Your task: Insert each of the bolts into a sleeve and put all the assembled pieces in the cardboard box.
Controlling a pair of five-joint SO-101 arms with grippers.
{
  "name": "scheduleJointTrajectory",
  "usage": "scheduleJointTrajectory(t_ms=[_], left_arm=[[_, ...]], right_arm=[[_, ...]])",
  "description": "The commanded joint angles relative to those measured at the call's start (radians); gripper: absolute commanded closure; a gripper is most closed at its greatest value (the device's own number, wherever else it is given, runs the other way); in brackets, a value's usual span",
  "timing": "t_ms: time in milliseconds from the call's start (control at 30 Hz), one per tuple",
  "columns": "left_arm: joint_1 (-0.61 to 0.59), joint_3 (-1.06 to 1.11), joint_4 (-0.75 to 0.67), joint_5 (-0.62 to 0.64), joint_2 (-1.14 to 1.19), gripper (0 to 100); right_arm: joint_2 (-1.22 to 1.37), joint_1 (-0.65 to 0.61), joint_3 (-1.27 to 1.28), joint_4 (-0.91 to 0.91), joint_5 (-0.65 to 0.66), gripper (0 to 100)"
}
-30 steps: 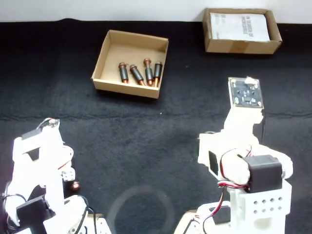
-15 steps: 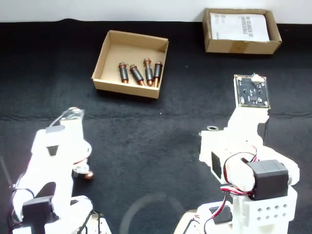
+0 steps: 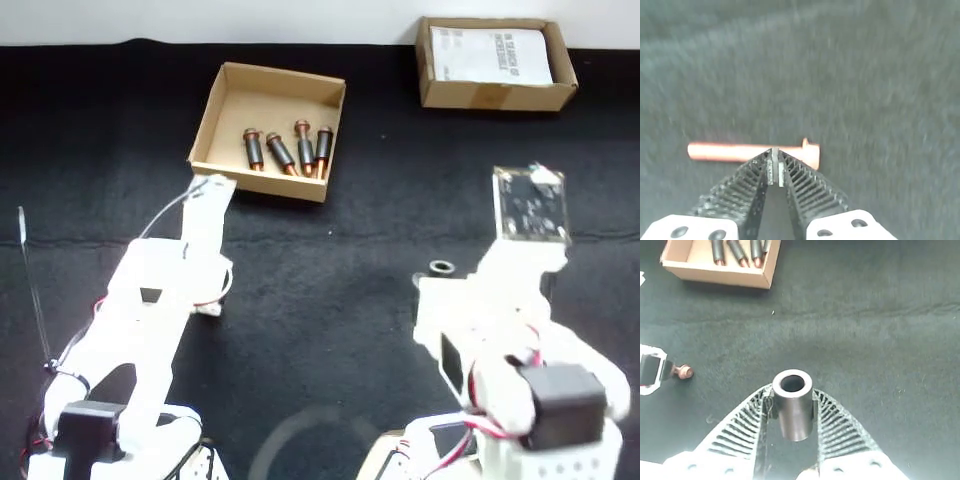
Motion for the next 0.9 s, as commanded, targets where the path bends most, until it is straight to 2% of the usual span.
scheduleJointTrajectory(t_ms=[0, 167, 300, 367, 533, 733, 867], left_arm=[[0.012, -0.035, -0.061, -0.095, -0.016, 99], [-0.038, -0.036, -0.06, -0.431, -0.019, 99], [-0.096, -0.041, -0.063, -0.893, -0.027, 99], [-0.102, -0.036, -0.058, -1.076, -0.024, 99], [-0.105, -0.03, -0.031, -1.212, -0.024, 99], [-0.107, 0.016, 0.014, -1.471, -0.058, 81], [-0.137, 0.001, 0.046, -1.613, -0.203, 82]], right_arm=[[-0.097, 0.059, 0.073, 0.012, -0.011, 99.1], [-0.263, 0.073, 0.24, 0.004, -0.009, 99.1], [-0.352, 0.074, 0.328, 0.004, -0.009, 99.1], [-0.374, 0.074, 0.355, 0.004, -0.009, 99.1], [-0.383, 0.076, 0.375, 0.004, -0.009, 99.1], [-0.381, 0.09, 0.377, 0.004, -0.011, 99.1], [-0.381, 0.113, 0.406, -0.004, -0.009, 99.1]])
